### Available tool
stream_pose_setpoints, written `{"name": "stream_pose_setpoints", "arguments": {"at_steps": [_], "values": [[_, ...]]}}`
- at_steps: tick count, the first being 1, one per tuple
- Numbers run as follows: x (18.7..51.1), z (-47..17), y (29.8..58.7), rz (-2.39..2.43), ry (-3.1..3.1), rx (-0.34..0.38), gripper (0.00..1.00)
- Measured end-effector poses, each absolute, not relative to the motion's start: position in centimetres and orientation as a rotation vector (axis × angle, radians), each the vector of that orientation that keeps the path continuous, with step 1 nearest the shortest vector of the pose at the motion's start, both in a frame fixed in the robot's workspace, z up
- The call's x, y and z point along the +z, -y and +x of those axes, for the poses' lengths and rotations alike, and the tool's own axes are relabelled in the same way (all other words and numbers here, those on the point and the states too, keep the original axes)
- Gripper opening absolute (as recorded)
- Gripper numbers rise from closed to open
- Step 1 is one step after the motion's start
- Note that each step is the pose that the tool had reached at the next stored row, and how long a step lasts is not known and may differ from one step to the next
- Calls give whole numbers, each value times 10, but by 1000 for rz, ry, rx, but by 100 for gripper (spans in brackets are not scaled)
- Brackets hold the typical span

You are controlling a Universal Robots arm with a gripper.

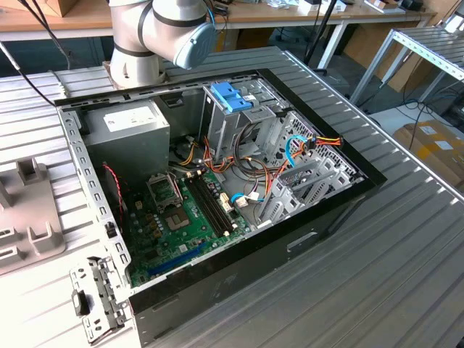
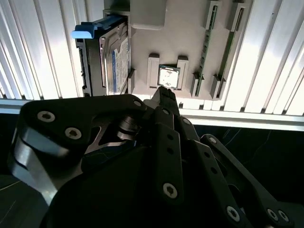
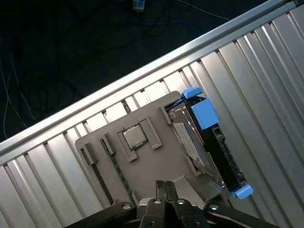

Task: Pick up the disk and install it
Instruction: 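Pick up the disk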

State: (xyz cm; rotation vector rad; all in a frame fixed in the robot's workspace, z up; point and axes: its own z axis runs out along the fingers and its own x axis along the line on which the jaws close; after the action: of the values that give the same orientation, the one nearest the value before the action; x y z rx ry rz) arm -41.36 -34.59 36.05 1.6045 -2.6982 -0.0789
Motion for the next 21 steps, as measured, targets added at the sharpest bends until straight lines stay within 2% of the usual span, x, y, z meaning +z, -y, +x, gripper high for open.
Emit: {"name": "stream_pose_setpoints", "arguments": {"at_steps": [21], "values": [[360,-414,346,1724,2621,-79,11]]}}
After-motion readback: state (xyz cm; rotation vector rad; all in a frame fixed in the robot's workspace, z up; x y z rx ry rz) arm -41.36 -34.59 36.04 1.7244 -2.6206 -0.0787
